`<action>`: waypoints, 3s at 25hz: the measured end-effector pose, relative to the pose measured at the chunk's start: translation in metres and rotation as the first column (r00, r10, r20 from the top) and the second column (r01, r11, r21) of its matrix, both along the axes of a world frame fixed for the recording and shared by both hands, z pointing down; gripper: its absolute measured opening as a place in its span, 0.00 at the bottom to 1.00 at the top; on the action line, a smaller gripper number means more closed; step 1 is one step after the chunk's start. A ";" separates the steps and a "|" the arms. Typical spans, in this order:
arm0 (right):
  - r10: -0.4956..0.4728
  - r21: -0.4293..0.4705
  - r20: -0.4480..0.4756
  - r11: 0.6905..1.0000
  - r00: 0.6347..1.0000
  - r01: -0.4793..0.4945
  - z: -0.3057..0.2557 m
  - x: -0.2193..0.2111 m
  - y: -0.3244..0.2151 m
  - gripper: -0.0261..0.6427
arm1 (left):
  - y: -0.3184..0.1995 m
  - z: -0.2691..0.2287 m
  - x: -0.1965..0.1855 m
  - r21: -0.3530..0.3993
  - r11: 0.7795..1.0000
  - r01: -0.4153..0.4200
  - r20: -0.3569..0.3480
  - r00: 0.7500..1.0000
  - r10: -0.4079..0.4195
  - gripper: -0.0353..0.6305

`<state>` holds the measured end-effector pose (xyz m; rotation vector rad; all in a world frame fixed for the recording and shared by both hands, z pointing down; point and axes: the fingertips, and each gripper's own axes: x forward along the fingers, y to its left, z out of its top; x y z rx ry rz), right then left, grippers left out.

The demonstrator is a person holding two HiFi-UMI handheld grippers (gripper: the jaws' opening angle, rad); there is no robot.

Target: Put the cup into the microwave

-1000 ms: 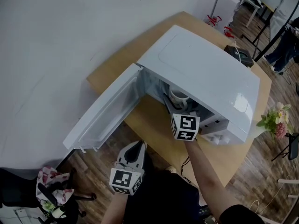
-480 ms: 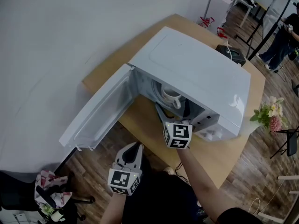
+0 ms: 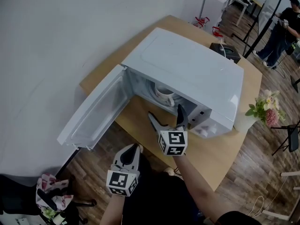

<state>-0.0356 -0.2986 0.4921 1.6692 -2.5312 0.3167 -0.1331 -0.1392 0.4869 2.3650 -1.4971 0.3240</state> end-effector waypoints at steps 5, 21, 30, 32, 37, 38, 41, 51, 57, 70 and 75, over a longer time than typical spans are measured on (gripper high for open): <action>-0.059 -0.071 -0.027 0.996 0.998 0.056 0.013 -0.002 0.021 0.81 | 0.005 0.003 0.001 0.001 1.000 0.008 -0.001 1.000 -0.008 0.08; -0.098 -0.017 -0.053 0.995 0.994 0.097 -0.030 0.009 0.063 0.80 | 0.008 0.004 0.027 0.022 0.999 -0.025 0.002 1.000 0.025 0.08; -0.109 -0.002 -0.023 0.994 0.994 0.109 -0.044 0.013 0.076 0.75 | 0.003 0.003 0.035 0.029 0.998 -0.051 0.004 0.999 0.051 0.08; -0.115 -0.001 -0.017 0.993 0.993 0.115 -0.047 0.014 0.079 0.74 | 0.001 0.003 0.036 0.030 0.998 -0.054 0.003 0.999 0.054 0.08; -0.057 0.036 -0.025 0.998 0.998 0.058 -0.060 0.027 0.084 0.44 | -0.004 0.001 0.041 0.030 0.997 -0.065 0.006 0.998 0.065 0.08; -0.046 0.046 -0.031 0.998 0.998 0.047 -0.063 0.030 0.085 0.33 | -0.004 0.001 0.042 0.028 0.997 -0.068 0.009 0.998 0.068 0.08; -0.051 0.055 -0.033 0.997 0.998 0.052 -0.070 0.035 0.090 0.34 | -0.007 0.000 0.048 0.029 0.996 -0.085 0.007 0.996 0.085 0.08; 0.090 0.055 0.006 0.994 0.996 -0.090 -0.083 0.094 0.114 0.22 | -0.010 -0.010 0.090 0.045 0.978 -0.203 -0.015 0.979 0.204 0.08; 0.204 0.033 0.029 0.978 0.978 -0.205 -0.084 0.138 0.134 0.17 | -0.010 -0.020 0.122 0.055 0.957 -0.285 -0.044 0.957 0.287 0.08; 0.487 0.019 0.080 0.872 0.870 -0.490 -0.095 0.237 0.192 0.03 | -0.018 -0.056 0.166 0.117 0.909 -0.399 -0.098 0.906 0.411 0.08; 0.587 -0.020 0.069 0.809 0.806 -0.587 -0.083 0.278 0.225 0.03 | -0.016 -0.060 0.181 0.131 0.884 -0.448 -0.089 0.883 0.461 0.08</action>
